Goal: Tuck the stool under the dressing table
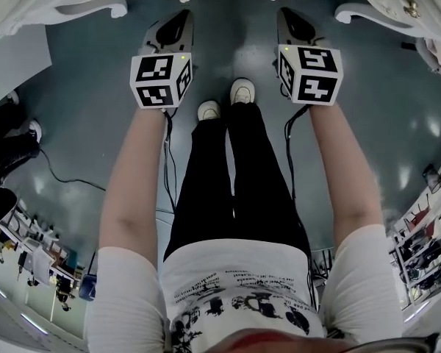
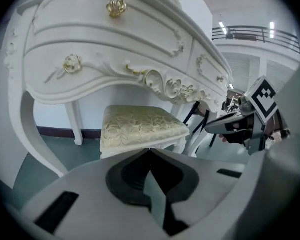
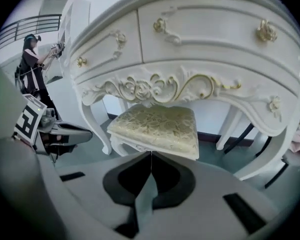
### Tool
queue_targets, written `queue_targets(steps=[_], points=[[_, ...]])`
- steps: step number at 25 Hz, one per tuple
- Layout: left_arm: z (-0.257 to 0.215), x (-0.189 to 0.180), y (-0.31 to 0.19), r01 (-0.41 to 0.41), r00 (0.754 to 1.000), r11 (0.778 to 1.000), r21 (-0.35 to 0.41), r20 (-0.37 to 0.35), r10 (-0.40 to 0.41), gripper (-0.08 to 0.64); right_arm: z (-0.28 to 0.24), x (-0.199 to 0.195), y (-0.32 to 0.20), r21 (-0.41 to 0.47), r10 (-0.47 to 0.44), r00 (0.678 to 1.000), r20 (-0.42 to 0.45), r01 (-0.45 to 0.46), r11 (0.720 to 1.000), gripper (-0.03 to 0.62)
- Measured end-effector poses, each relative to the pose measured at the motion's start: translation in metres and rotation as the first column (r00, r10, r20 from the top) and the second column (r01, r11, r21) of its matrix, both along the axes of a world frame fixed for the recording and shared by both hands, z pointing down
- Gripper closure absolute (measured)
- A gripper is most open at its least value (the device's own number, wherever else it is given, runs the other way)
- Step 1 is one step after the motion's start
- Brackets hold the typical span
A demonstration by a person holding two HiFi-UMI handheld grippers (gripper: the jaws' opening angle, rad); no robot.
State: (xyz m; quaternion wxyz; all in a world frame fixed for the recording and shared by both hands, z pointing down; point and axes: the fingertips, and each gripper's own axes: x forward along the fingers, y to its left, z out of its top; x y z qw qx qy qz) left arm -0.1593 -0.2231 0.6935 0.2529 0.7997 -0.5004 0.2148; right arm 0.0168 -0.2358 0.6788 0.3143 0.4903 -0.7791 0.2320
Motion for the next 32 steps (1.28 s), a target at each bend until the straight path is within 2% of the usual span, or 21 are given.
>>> queue_targets(steps=[3,6,9,13,16,20,25,28,32], points=[[-0.034,0.001,0.024,-0.004,1.0,1.0,0.01,-0.017,0.004,0.54,-0.039,-0.001,0.02,0.027,0.007,1.0,0.029,-0.008,1.0,0.574],[-0.081,0.002,0.033,0.003,0.999,0.999,0.053,-0.04,-0.001,0.54,-0.082,0.001,0.033,0.051,0.022,0.998,0.062,-0.025,0.998,0.574],[-0.137,0.002,0.028,0.018,0.997,0.993,0.121,-0.072,-0.01,0.54,-0.133,0.002,0.035,0.094,0.036,0.995,0.094,-0.045,0.995,0.574],[-0.222,0.011,0.02,-0.016,0.995,0.971,0.24,-0.087,0.038,0.54,-0.208,0.005,0.033,0.121,0.08,0.979,0.187,-0.104,0.987,0.574],[-0.288,0.017,0.012,-0.033,0.992,0.942,0.335,-0.101,0.07,0.54,-0.27,0.01,0.023,0.181,0.089,0.967,0.24,-0.135,0.974,0.574],[-0.37,0.025,0.003,-0.05,0.992,0.892,0.45,-0.084,0.098,0.54,-0.349,0.019,0.011,0.297,0.06,0.965,0.254,-0.136,0.945,0.574],[-0.465,0.033,-0.002,-0.033,0.991,0.84,0.541,-0.091,0.098,0.54,-0.437,0.026,0.012,0.429,-0.03,0.974,0.227,-0.073,0.9,0.574],[-0.514,0.036,-0.004,-0.028,0.991,0.801,0.598,-0.085,0.099,0.54,-0.487,0.03,0.014,0.506,-0.098,0.97,0.224,-0.03,0.862,0.574],[-0.563,0.039,0.0,-0.034,0.993,0.758,0.651,-0.061,0.097,0.54,-0.538,0.041,0.018,0.569,-0.115,0.968,0.223,-0.033,0.822,0.574]])
